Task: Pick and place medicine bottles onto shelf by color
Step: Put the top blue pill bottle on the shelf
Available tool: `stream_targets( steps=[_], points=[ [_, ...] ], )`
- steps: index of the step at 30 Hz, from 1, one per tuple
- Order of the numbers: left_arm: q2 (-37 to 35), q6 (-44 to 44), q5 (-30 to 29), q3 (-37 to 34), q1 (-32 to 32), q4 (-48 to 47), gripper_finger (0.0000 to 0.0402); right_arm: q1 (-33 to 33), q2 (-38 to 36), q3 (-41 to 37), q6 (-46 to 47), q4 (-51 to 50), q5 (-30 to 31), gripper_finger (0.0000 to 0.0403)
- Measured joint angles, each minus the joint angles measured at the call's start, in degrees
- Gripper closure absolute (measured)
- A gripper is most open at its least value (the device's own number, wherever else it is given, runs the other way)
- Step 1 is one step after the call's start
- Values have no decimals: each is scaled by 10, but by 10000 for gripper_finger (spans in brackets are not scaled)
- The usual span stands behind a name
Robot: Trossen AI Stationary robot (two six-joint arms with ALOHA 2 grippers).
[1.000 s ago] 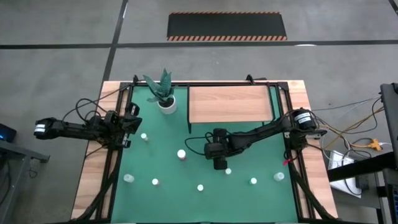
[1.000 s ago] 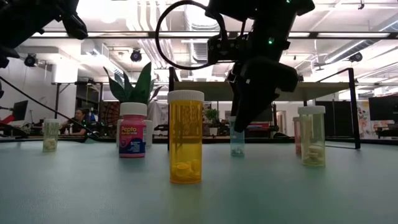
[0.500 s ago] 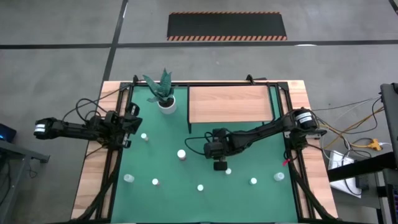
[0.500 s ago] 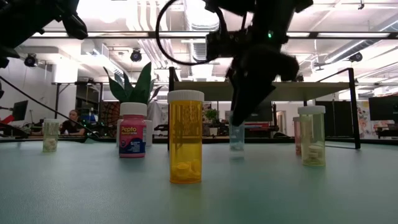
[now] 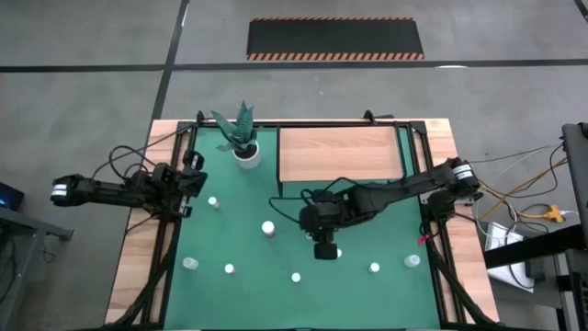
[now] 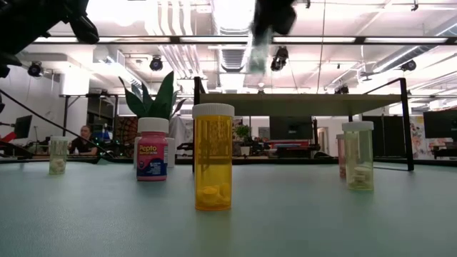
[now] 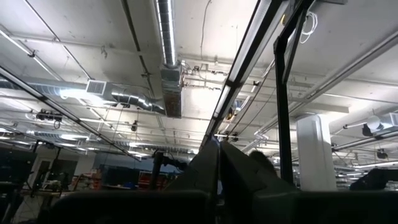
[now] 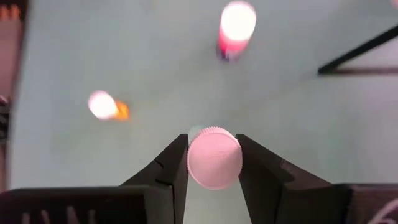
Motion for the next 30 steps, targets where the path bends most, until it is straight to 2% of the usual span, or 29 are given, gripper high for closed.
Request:
stream_targets(
  steps=[7, 11, 15, 23, 27, 30],
  points=[
    [-5, 0, -1, 0, 0, -1, 402, -17, 5, 135, -27, -40, 8, 298],
    [-2, 0, -1, -1, 0, -1, 402, -52, 5, 210, -53, -52, 18, 297],
    [-5, -5, -1, -1, 0, 0, 402, -106, 5, 250, -63, -82, 18, 299],
    [-6, -1, -2, -1, 0, 0, 402, -255, 6, 235, -56, -168, 19, 300],
    [-7, 18, -2, -1, 0, 0, 402, -323, 7, 199, -48, -137, 12, 300],
    [-7, 29, -2, 0, 0, 0, 402, -351, 7, 169, -32, -64, -46, 299]
  ],
)
